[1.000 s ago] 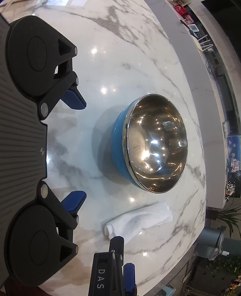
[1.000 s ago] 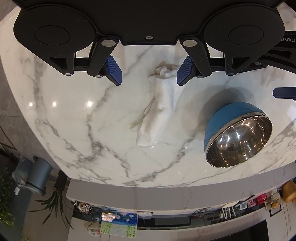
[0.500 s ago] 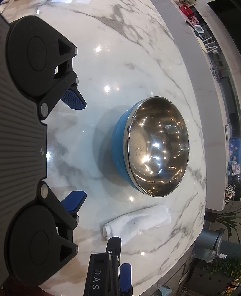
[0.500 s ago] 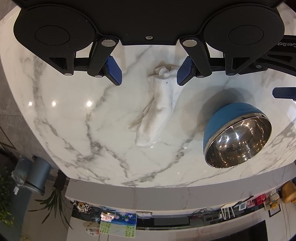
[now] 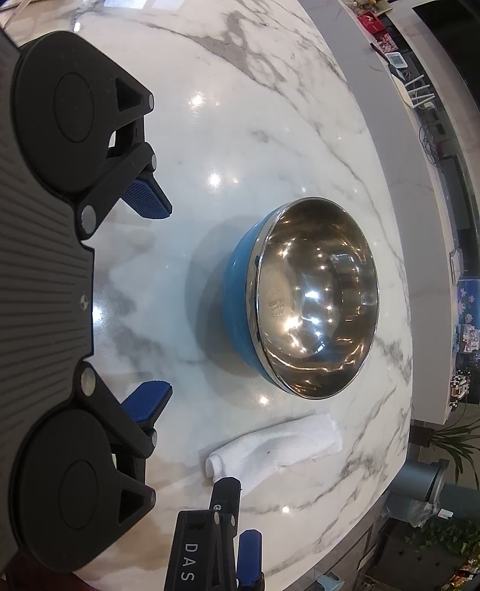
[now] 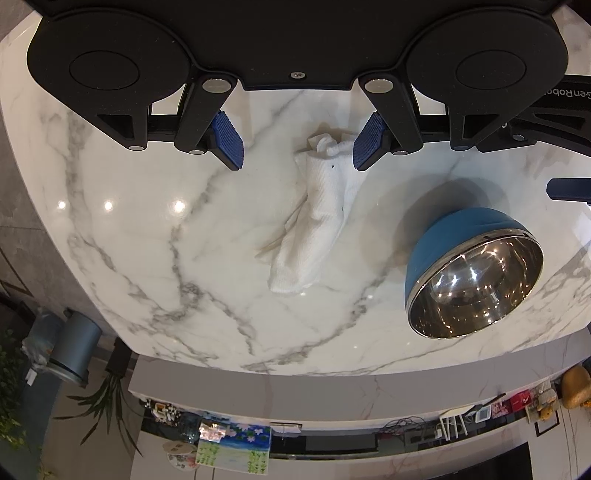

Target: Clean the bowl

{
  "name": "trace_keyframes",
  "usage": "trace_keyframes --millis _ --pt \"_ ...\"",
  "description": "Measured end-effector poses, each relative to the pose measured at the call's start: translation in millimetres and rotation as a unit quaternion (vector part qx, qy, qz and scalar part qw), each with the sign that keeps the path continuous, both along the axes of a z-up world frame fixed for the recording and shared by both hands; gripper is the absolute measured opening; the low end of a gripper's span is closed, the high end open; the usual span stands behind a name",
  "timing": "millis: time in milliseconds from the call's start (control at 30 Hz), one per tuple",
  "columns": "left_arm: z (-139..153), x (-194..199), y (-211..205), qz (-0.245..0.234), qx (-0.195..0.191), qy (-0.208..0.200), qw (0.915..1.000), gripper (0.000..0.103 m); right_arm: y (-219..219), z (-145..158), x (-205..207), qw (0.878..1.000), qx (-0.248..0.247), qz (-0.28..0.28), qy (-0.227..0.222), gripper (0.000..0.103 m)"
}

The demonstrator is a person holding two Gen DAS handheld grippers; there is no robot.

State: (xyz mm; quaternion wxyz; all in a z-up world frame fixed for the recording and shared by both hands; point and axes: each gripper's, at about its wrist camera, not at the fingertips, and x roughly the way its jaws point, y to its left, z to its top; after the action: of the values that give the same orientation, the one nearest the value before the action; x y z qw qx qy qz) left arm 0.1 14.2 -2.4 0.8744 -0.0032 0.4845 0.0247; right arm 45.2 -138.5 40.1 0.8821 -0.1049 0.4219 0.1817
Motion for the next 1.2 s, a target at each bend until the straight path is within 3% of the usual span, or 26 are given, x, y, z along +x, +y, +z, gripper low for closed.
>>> trace_keyframes --millis 1200 --pt "6.8 -1.7 1.7 -0.003 -0.009 -0.011 0.9999 0.095 1.2 0.4 -1.1 1.000 -0.003 0.003 -0.005 0.064"
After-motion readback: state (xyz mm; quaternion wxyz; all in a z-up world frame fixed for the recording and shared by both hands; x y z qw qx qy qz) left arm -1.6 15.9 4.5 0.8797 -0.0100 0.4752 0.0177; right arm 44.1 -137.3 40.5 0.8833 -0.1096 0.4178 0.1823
